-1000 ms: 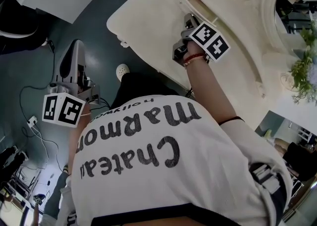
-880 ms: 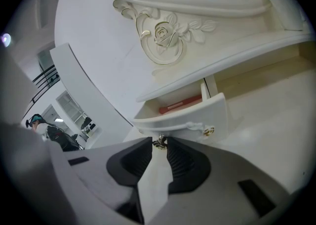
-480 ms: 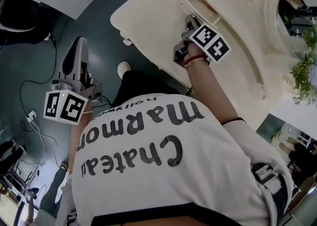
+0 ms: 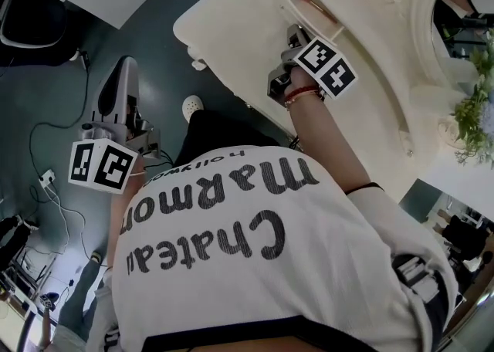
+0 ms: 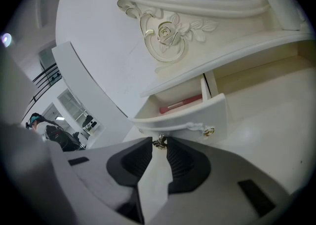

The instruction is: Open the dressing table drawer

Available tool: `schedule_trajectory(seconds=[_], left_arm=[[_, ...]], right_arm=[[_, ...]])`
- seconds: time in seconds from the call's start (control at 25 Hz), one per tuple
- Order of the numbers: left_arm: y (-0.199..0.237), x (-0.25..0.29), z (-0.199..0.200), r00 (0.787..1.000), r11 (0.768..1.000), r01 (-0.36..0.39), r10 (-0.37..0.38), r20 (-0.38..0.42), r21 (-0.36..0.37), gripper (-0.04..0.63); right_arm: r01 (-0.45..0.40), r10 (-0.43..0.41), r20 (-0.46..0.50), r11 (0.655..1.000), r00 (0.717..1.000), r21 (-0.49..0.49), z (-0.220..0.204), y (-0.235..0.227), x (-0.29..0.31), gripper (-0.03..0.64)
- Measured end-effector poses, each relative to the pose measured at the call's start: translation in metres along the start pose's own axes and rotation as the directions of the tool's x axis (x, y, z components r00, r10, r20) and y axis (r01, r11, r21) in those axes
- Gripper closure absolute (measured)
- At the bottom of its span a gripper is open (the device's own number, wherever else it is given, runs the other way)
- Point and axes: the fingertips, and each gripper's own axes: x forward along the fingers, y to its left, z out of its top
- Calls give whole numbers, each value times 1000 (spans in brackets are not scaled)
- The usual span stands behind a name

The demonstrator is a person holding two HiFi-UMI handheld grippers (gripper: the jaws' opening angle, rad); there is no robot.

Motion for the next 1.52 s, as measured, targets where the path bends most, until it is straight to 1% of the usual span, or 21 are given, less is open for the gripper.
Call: schedule_trajectory(seconds=[0.32,0.56,0.72,1.12,1.24,1.36,1.44,1.52], left_arm=[[-2,-1,-3,1000,1000,-6,6,0,-7,572],[-4,-2,-6,1000,1000,-7,7,2,-9,572],[-3,-2,-4,1000,1000,-9,9,7,-8,572],[0,-4,-5,1000,1000,-12,12,12,-23,572],[-2,-4,-4,1000,1000,-7,8,16,-28,572],[-7,-3,-3,1000,1000,-4,4,19,-30,572],[-11,-2,-1,1000,999,-2,3,23,-32,572],[-17,-1,-1,1000,999,-5,5,27,-33,572]], right_arm=[[7,-7,0,1000,1000,-14,-2,1,-2,512],[10,-10,5,1000,1000,-5,-3,2,-3,512],[9,-9,6,999,1000,31,-4,5,-4,514],[9,-9,0,998,1000,59,-5,7,-4,512],[5,-4,-11,996,1000,92,-5,6,-3,512],[-5,12,-46,991,999,135,-7,6,-3,512],[-4,14,-63,989,998,148,-8,7,-7,497],[-12,20,-63,992,998,124,-7,9,-17,475]])
